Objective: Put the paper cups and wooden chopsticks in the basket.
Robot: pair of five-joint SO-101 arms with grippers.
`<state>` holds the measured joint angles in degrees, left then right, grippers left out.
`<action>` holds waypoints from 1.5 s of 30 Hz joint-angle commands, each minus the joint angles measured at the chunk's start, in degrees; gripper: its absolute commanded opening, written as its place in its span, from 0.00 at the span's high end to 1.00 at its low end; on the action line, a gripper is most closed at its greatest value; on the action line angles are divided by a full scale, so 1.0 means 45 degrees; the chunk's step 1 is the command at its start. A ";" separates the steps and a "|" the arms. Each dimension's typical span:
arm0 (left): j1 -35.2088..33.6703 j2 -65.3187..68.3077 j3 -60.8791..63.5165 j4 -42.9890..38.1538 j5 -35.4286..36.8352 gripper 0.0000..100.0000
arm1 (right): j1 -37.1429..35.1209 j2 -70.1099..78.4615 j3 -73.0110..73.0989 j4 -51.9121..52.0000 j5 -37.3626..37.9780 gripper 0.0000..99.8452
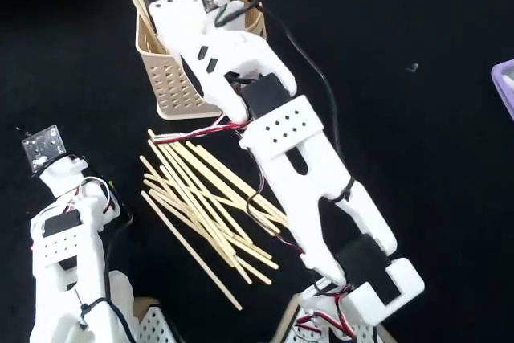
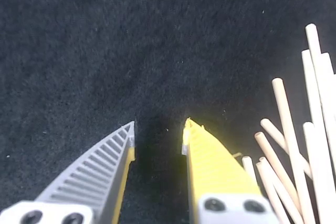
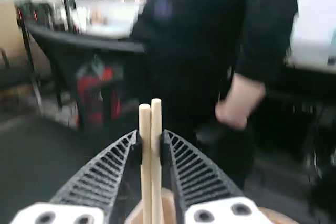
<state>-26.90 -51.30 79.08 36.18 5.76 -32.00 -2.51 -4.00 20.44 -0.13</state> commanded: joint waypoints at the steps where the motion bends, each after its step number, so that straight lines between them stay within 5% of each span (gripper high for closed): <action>1: 0.0107 -0.0254 -0.0088 0.0039 -0.0117 0.85 | -0.0176 -0.0264 -0.1299 0.2071 -0.0098 0.86; 5: 0.0107 -0.0254 -0.0088 0.0039 -0.0117 0.85 | -0.0156 -0.0928 -0.2784 0.5197 -0.0117 0.77; 18: 0.0127 -0.0254 -0.0088 0.0020 -0.0117 0.85 | -0.0488 -0.2745 -0.1495 1.4437 -0.0059 0.88; 23: 0.0127 -0.0254 -0.0088 0.0020 -0.0117 0.85 | -0.1465 -0.2862 0.3663 1.2679 0.1192 0.88; 30: 0.0127 -0.0254 -0.0068 0.0020 -0.0117 0.85 | -0.1270 -0.2686 0.9192 0.6720 0.2735 0.88; 38: 0.0127 -0.0254 -0.0068 -0.0020 -0.0117 0.85 | 0.0195 0.0518 0.8918 0.4845 0.3985 0.88; 45: 0.0068 -0.0254 -0.0068 0.0020 -0.0117 0.85 | 0.0625 0.3233 0.6652 0.5490 0.4786 0.88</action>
<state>-26.90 -51.30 79.08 36.18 5.76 -30.68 9.54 31.34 43.82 19.38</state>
